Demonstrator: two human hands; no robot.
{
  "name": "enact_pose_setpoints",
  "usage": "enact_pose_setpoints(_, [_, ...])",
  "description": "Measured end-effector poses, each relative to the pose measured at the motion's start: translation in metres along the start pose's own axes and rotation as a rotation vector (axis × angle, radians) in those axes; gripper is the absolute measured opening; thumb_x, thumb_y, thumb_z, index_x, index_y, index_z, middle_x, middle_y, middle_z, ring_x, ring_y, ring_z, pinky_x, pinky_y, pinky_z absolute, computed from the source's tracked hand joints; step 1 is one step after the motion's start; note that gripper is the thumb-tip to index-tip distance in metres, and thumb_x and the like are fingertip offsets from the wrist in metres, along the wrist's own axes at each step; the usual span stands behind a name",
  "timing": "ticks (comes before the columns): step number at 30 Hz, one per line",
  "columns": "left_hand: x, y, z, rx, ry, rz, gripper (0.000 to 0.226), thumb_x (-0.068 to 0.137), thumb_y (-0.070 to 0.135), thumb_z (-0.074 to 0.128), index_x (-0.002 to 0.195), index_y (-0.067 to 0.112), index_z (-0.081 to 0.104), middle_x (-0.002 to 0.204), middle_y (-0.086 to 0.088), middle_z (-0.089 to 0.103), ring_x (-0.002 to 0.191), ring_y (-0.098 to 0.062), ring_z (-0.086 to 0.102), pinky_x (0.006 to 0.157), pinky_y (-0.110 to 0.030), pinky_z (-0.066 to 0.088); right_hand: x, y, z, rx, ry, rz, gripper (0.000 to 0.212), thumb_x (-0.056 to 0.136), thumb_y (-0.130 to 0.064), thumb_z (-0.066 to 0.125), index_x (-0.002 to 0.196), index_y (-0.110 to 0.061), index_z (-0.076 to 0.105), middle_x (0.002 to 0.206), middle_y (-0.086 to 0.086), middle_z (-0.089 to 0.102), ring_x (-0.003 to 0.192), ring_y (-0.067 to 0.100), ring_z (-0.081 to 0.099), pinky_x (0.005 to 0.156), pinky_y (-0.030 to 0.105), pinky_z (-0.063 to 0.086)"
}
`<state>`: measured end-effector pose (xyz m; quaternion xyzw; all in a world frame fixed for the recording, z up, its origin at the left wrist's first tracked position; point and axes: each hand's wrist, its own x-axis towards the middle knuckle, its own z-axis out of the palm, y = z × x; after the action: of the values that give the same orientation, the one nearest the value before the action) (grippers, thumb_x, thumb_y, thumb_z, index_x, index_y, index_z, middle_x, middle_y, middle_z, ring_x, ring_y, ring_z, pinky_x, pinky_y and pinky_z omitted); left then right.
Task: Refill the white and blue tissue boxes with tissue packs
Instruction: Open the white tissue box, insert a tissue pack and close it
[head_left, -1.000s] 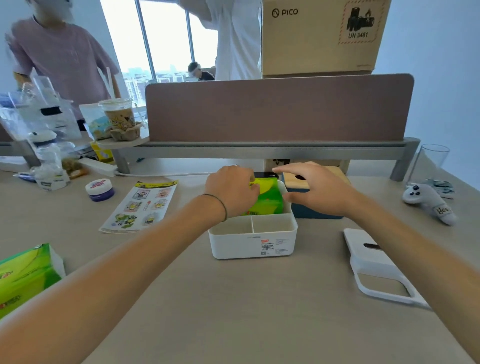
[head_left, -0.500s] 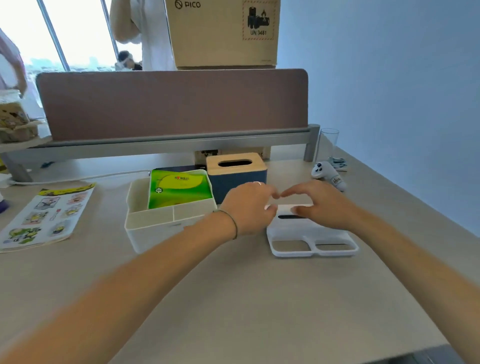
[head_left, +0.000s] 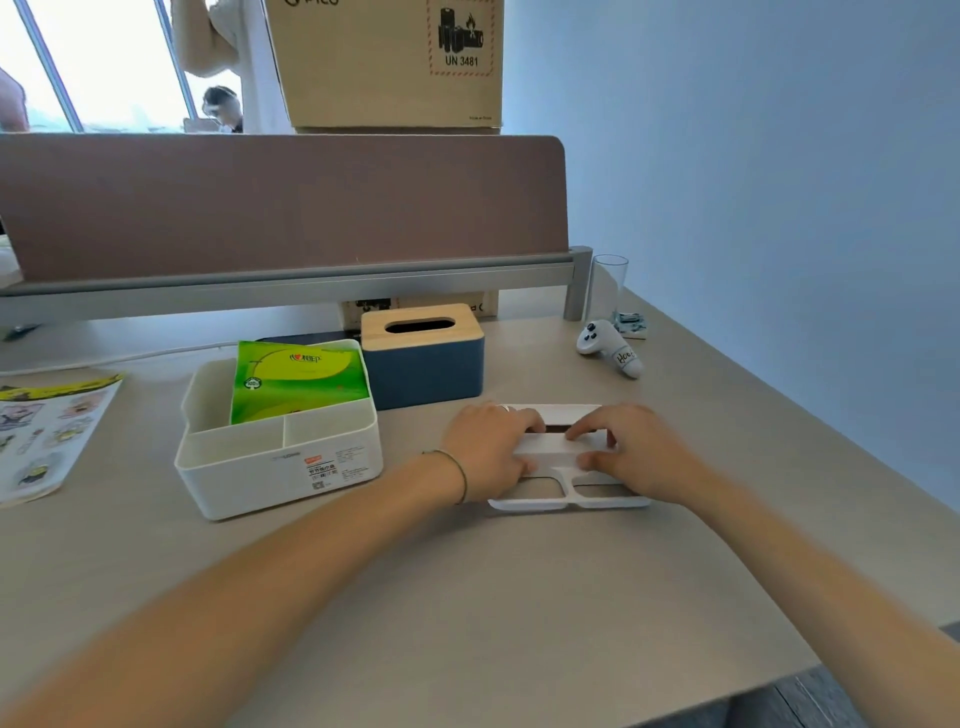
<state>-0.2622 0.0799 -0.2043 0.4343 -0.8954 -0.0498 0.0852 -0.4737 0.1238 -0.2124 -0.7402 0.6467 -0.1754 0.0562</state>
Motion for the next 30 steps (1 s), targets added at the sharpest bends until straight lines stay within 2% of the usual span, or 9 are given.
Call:
enact_pose_setpoints(4, [0.001,-0.003,-0.013,0.002,0.031,0.029,0.038,0.095,0.033,0.065,0.131,0.03,0.057,0.13,-0.003,0.062,0.115,-0.022,0.055,0.102,-0.037,0.048,0.001,-0.006,0.002,0.015,0.057,-0.036,0.029,0.085,-0.031,0.074,0.114,-0.033,0.071,0.109,-0.01,0.066,0.086,0.007,0.047,0.076,0.025,0.035])
enact_pose_setpoints(8, [-0.001,-0.01,-0.037,0.047,0.084,0.061,0.036,0.093,0.03,0.067,0.128,0.032,0.057,0.128,-0.002,0.063,0.116,-0.021,0.055,0.101,-0.036,0.047,0.005,-0.017,-0.005,0.065,0.138,-0.066,0.028,0.083,-0.029,0.077,0.111,-0.032,0.072,0.1,-0.014,0.062,0.082,0.006,0.046,0.068,0.008,0.033])
enact_pose_setpoints(10, [-0.003,-0.015,-0.052,0.075,0.116,0.079,0.034,0.094,0.032,0.066,0.126,0.031,0.057,0.127,-0.001,0.063,0.116,-0.02,0.055,0.099,-0.035,0.046,0.01,-0.026,-0.013,0.076,0.181,-0.081,0.027,0.083,-0.03,0.077,0.11,-0.032,0.072,0.098,-0.016,0.059,0.083,0.008,0.047,0.069,0.007,0.031])
enact_pose_setpoints(14, [-0.015,-0.03,-0.087,0.144,0.182,0.09,0.029,0.094,0.033,0.064,0.122,0.029,0.059,0.125,-0.001,0.065,0.114,-0.021,0.054,0.095,-0.035,0.044,0.026,-0.053,-0.027,0.062,0.21,-0.131,0.027,0.085,-0.033,0.075,0.112,-0.035,0.07,0.106,-0.015,0.062,0.09,0.008,0.046,0.076,0.024,0.035])
enact_pose_setpoints(19, [-0.042,-0.065,-0.12,0.18,0.211,-0.009,0.032,0.094,0.029,0.066,0.124,0.032,0.058,0.128,-0.001,0.063,0.113,-0.02,0.053,0.097,-0.034,0.046,0.058,-0.104,-0.038,0.05,0.204,-0.245,0.028,0.086,-0.034,0.074,0.114,-0.032,0.07,0.111,-0.008,0.065,0.101,0.013,0.046,0.083,0.034,0.039])
enact_pose_setpoints(21, [-0.054,-0.083,-0.131,0.185,0.213,-0.049,0.033,0.093,0.028,0.067,0.124,0.031,0.058,0.127,-0.001,0.063,0.111,-0.02,0.054,0.093,-0.03,0.046,0.073,-0.127,-0.036,0.044,0.188,-0.272,0.03,0.086,-0.035,0.074,0.115,-0.033,0.069,0.115,-0.008,0.065,0.105,0.013,0.046,0.086,0.035,0.042])
enact_pose_setpoints(25, [-0.08,-0.118,-0.147,0.213,0.208,-0.129,0.033,0.092,0.031,0.067,0.124,0.033,0.059,0.125,0.002,0.065,0.11,-0.019,0.056,0.094,-0.033,0.05,0.097,-0.171,-0.025,0.044,0.153,-0.339,0.031,0.086,-0.033,0.074,0.117,-0.03,0.07,0.119,-0.006,0.066,0.109,0.015,0.049,0.093,0.037,0.045])
enact_pose_setpoints(28, [-0.098,-0.141,-0.151,0.211,0.19,-0.184,0.033,0.093,0.031,0.066,0.125,0.032,0.06,0.123,0.002,0.065,0.108,-0.019,0.056,0.086,-0.027,0.045,0.109,-0.2,-0.011,0.057,0.14,-0.377,0.026,0.087,-0.035,0.073,0.113,-0.033,0.07,0.119,-0.008,0.067,0.106,0.013,0.052,0.095,0.04,0.049])
enact_pose_setpoints(30, [-0.109,-0.156,-0.151,0.213,0.181,-0.211,0.035,0.093,0.032,0.065,0.127,0.032,0.06,0.125,0.001,0.065,0.112,-0.02,0.055,0.09,-0.032,0.046,0.114,-0.215,-0.002,0.051,0.116,-0.4,0.026,0.087,-0.038,0.072,0.113,-0.034,0.069,0.119,-0.009,0.067,0.107,0.013,0.054,0.094,0.038,0.049])
